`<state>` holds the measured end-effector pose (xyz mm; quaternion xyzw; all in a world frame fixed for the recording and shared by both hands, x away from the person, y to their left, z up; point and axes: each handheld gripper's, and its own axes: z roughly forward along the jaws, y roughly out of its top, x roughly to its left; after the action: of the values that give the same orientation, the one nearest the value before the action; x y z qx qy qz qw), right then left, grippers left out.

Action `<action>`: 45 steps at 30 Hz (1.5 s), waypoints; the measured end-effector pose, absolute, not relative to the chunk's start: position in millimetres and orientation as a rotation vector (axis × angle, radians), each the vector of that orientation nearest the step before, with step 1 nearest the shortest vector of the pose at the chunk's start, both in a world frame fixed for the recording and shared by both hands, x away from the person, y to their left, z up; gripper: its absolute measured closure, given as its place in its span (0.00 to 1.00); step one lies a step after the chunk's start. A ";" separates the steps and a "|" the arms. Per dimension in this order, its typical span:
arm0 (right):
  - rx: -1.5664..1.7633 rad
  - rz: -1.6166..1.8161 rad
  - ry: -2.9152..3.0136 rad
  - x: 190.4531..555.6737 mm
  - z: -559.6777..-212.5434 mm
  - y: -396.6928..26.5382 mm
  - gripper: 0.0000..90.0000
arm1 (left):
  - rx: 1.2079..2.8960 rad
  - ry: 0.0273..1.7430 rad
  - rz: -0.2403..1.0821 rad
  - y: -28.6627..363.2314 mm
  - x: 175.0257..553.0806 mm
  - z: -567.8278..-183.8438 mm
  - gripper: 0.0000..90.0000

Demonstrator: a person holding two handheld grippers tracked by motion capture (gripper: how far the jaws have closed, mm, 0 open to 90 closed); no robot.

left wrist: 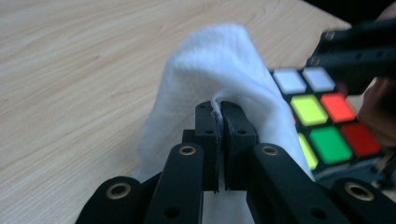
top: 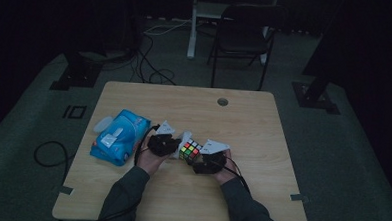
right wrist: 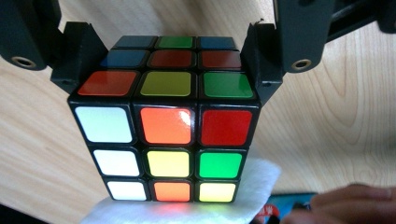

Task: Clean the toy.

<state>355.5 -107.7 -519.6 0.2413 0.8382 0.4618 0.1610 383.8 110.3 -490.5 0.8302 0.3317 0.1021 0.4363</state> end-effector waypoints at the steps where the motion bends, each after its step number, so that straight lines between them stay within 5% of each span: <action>1: 0.689 1.319 2.394 355.5 -519.6 -107.7 0.38 | 2.065 0.825 0.254 110.3 383.8 -490.5 0.97; 45: 0.718 1.416 2.364 359.0 -509.7 -120.2 0.38 | 2.082 0.839 0.208 108.0 385.5 -507.1 0.97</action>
<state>359.0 -120.2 -509.7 0.2494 0.8211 0.4920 0.1466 385.5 108.0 -507.1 0.8341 0.3361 0.0832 0.4294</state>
